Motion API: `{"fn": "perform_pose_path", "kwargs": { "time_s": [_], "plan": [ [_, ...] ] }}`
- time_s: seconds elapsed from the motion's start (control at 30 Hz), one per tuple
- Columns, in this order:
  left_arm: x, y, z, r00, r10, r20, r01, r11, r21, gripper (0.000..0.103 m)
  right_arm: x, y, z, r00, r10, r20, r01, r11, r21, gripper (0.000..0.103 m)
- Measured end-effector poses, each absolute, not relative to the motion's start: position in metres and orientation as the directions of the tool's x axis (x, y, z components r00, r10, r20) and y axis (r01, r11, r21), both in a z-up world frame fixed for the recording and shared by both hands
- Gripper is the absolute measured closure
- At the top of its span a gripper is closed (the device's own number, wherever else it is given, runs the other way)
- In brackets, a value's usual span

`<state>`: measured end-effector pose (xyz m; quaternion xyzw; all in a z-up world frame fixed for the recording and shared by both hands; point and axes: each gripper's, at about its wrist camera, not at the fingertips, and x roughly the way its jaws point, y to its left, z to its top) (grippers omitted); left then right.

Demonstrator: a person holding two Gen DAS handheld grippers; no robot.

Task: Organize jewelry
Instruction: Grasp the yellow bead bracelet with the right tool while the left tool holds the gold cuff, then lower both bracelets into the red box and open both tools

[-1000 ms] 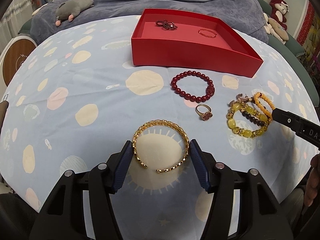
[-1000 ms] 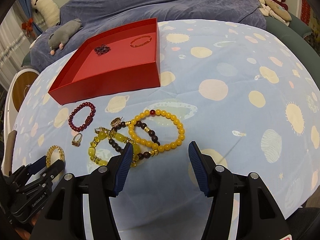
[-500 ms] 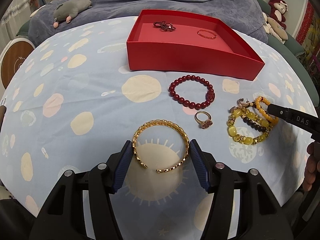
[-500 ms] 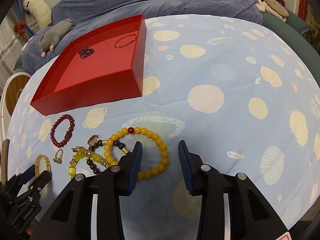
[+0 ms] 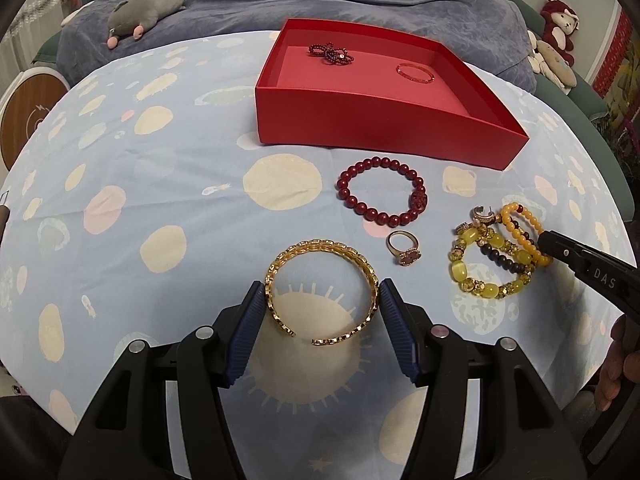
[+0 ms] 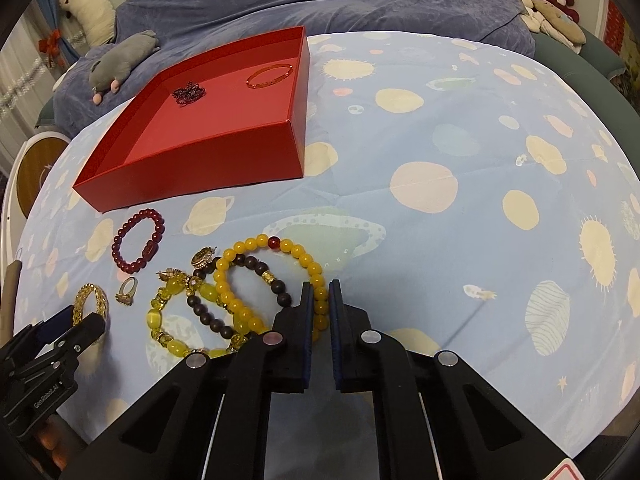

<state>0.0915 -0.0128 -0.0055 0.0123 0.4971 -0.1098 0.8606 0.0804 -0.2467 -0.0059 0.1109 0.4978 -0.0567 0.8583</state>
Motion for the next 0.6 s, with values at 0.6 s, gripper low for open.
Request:
{"fn": "perform_pose_path", "kwargs": {
  "time_s": [0.6],
  "plan": [
    [0.113,-0.007,0.056,0.523,-0.227,-0.821,0.232,0.965,-0.119,0.048,0.100,-0.234,0.086,0.622,0.094,-0.777,0.098,0.976,0.196,0.096]
  ]
}}
